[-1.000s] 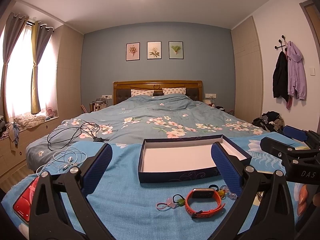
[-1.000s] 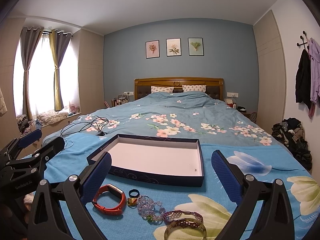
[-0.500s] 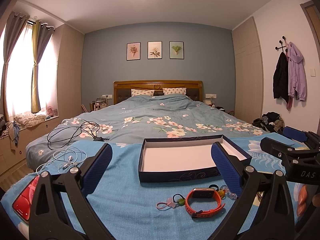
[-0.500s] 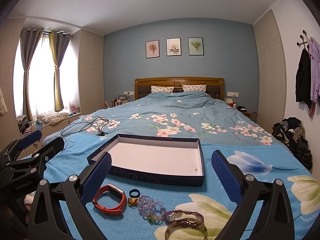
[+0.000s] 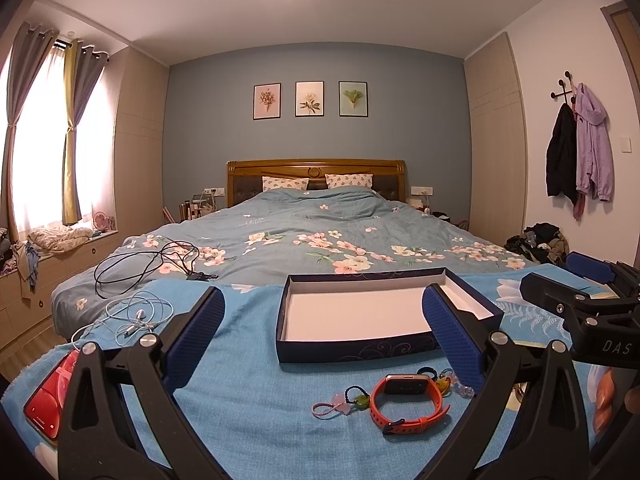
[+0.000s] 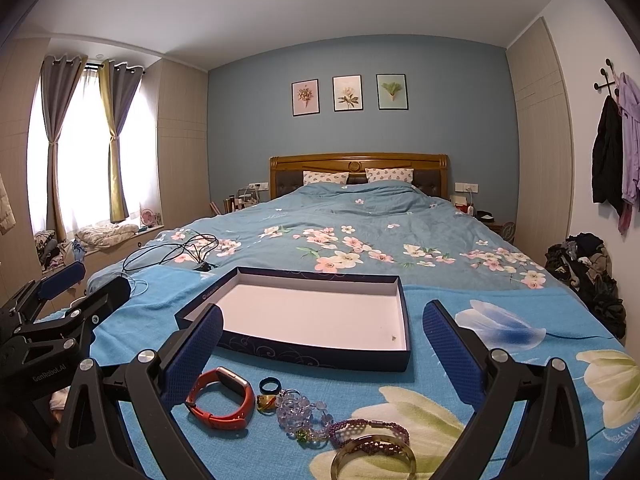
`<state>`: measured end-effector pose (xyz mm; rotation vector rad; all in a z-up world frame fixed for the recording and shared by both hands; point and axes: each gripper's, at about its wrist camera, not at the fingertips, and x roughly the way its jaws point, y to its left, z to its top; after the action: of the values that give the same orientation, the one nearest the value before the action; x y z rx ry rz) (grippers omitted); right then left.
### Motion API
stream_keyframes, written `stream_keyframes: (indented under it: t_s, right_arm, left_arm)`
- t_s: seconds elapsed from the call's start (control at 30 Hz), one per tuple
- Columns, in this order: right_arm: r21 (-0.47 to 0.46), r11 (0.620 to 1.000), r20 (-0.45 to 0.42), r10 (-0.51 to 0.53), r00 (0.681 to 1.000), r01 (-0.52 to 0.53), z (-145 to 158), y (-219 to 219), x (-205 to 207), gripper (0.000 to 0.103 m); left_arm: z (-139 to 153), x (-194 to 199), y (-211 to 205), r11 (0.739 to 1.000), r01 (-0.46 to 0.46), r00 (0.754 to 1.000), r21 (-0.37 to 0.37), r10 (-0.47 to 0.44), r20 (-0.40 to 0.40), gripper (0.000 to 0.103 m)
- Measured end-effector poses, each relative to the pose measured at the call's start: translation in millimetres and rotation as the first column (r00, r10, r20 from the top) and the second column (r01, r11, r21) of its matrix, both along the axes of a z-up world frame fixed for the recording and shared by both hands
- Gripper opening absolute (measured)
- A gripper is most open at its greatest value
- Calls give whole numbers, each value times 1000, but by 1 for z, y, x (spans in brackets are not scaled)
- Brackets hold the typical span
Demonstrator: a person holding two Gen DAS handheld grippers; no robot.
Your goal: Organize jewelry
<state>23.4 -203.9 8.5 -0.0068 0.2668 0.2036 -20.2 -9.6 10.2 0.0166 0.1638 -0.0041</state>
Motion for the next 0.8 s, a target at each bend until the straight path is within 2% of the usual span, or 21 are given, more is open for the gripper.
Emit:
stream_keyframes:
  t_s: [0.8]
  right_arm:
    - [2,1000,-11,1,1000,-1,0,0,3,97]
  left_arm:
    - [-6,-2,1,1000,-2,1000,-2,2,-12,97]
